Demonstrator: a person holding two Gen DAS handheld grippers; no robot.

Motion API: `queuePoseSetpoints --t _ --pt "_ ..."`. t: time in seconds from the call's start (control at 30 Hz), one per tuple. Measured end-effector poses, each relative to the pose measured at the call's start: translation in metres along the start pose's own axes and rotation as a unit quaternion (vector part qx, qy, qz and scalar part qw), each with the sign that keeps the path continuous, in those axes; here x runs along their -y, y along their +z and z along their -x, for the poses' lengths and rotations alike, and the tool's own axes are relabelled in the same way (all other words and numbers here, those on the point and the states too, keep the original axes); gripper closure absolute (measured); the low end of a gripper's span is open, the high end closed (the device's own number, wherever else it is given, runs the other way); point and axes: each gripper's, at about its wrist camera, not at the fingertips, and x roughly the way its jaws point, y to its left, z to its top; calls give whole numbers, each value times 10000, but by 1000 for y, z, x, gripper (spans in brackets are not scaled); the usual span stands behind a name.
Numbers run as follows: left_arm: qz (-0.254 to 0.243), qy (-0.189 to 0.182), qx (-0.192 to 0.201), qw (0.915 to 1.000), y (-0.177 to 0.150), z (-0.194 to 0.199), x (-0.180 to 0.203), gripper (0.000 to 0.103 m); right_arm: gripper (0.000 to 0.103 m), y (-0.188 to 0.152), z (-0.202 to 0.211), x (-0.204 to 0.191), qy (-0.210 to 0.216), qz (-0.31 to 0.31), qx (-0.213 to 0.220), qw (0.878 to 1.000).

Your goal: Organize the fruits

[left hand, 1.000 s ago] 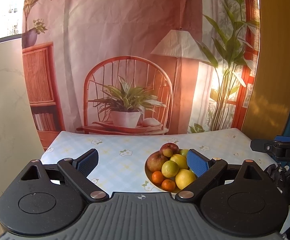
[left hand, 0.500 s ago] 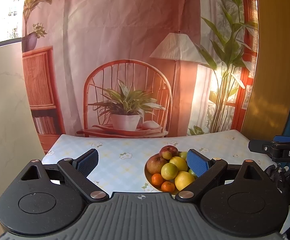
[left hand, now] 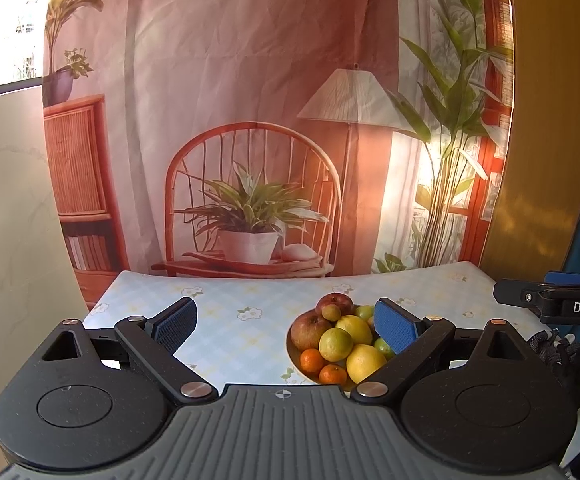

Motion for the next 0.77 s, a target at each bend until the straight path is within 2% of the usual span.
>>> queuePoseSetpoints --t 0.77 --pt "55 -132 51 9999 -2 2 1 6 0 1 0 2 -13 10 -18 10000"
